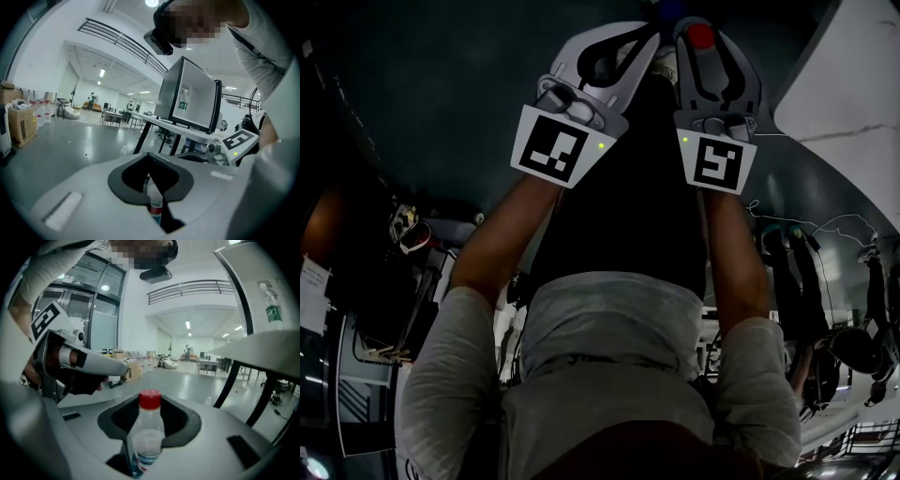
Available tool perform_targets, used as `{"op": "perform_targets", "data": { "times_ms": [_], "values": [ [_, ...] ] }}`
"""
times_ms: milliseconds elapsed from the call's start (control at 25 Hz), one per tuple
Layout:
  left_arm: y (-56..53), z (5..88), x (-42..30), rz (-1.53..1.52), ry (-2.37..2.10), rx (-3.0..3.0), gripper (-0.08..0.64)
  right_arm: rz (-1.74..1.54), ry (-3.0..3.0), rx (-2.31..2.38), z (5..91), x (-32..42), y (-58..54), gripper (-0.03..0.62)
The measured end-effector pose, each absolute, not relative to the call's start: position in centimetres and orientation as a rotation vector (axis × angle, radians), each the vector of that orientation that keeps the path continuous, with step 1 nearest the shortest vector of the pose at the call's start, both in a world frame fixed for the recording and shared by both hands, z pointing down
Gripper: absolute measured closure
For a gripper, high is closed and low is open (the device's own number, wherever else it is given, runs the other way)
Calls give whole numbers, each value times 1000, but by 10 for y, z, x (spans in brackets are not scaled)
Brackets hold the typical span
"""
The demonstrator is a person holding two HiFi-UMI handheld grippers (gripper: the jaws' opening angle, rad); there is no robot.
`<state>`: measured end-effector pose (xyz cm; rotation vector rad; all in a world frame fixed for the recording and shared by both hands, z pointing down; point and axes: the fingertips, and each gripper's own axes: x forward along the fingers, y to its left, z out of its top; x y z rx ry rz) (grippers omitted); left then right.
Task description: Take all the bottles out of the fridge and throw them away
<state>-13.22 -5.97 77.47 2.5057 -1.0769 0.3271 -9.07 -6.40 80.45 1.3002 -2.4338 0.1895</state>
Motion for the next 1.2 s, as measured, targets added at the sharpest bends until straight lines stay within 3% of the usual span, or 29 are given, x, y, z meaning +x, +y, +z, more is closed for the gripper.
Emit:
{"op": "perform_targets", "data": {
  "times_ms": [640, 1200],
  "values": [
    [-62, 771, -137, 304, -1096, 2499, 551, 204, -2447, 1322, 805, -94, -64, 445],
    [-57, 677, -137, 213, -1115, 2481, 551, 307, -2558, 1356, 686, -99, -53, 453]
  ]
}}
